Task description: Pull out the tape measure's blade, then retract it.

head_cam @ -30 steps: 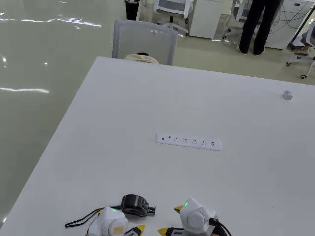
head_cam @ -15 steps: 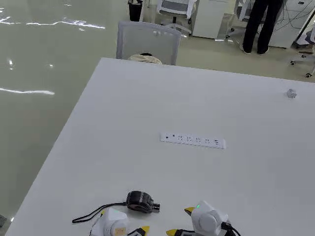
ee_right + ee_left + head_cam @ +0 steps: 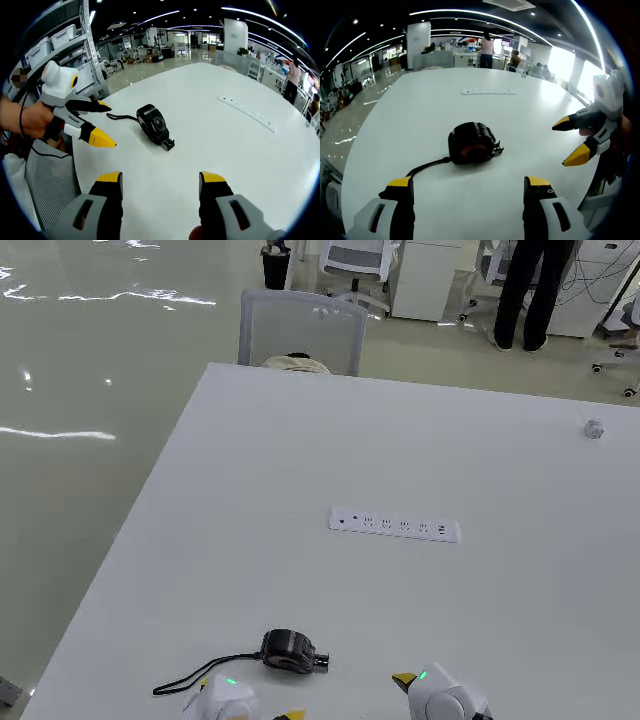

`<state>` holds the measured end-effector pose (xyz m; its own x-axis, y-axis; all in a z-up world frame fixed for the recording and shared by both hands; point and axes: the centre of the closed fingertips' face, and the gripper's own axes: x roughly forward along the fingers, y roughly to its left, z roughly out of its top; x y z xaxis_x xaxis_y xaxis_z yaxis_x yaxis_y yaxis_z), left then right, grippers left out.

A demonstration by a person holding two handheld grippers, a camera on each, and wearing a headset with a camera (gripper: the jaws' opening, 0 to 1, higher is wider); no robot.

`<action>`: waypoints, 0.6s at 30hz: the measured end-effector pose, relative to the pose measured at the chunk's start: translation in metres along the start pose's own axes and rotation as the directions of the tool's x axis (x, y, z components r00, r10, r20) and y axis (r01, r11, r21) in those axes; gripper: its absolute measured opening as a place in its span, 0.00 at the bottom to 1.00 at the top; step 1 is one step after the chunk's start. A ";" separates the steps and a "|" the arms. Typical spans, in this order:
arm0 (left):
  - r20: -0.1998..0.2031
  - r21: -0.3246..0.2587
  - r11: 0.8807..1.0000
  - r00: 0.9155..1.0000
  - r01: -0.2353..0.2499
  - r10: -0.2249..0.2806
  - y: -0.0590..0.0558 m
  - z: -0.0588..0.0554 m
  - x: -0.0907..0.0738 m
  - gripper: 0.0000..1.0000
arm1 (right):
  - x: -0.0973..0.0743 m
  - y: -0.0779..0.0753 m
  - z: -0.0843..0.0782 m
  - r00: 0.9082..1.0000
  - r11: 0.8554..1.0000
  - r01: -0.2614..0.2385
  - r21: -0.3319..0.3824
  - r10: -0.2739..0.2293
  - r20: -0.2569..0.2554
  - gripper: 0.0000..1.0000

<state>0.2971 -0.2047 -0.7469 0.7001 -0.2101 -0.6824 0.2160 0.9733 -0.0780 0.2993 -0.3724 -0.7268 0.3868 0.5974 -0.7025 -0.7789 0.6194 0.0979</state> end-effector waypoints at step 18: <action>0.020 -0.033 0.999 1.000 0.009 -0.009 0.005 -0.013 -0.027 0.92 | -0.030 0.016 -0.004 1.000 0.999 0.016 0.037 -0.017 0.023 0.72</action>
<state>0.2708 -0.1932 -0.7383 0.7118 -0.2203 -0.6670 0.1999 0.9738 -0.1083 0.2733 -0.3828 -0.7070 0.4110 0.5988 -0.6874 -0.7541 0.6470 0.1127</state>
